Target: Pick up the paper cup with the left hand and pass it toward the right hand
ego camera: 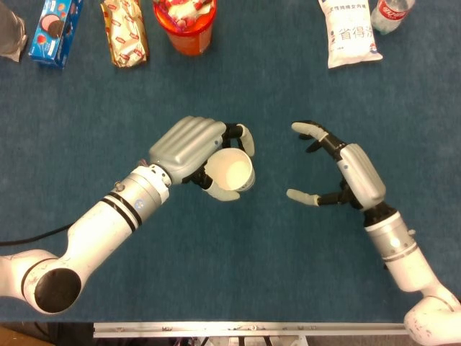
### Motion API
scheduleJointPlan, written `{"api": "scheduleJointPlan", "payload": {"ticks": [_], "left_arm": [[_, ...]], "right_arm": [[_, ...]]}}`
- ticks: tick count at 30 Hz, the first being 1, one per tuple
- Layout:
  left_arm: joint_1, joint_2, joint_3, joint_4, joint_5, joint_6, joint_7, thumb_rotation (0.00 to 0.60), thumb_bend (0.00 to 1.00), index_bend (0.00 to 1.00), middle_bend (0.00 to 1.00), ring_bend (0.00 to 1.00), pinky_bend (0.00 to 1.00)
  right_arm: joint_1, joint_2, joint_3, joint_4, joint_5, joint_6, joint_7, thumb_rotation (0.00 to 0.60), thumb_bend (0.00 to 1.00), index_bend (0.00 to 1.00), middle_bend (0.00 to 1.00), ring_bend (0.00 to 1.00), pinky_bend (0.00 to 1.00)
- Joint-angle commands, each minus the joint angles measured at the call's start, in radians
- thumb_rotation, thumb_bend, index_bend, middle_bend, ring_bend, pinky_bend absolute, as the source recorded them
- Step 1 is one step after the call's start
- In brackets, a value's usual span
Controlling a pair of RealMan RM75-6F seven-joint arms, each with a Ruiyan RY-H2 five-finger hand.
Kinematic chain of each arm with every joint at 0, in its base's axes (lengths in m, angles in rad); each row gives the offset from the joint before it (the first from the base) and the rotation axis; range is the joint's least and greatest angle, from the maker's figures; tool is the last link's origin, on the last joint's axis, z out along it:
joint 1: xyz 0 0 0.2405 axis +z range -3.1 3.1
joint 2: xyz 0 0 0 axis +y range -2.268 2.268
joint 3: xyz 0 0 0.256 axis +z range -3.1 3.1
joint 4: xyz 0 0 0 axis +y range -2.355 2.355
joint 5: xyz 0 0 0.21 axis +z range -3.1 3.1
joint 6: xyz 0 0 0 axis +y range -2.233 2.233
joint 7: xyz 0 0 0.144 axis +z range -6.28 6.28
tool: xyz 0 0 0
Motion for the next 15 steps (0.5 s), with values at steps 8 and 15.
{"api": "scheduleJointPlan", "payload": {"ticks": [8, 15], "left_arm": [[-0.018, -0.026, 0.01, 0.013, 0.004, 0.008, 0.005, 0.6, 0.0, 0.41, 0.39, 0.43, 0.68], [-0.022, -0.04, 0.018, 0.019, 0.014, 0.019, 0.006, 0.6, 0.0, 0.41, 0.39, 0.43, 0.68]], "right_arm": [[0.02, -0.029, 0.003, 0.002, 0.001, -0.013, 0.008, 0.6, 0.0, 0.19, 0.2, 0.25, 0.36], [0.025, -0.051, 0.004, 0.004, 0.008, -0.017, 0.011, 0.6, 0.0, 0.19, 0.2, 0.25, 0.37]]}}
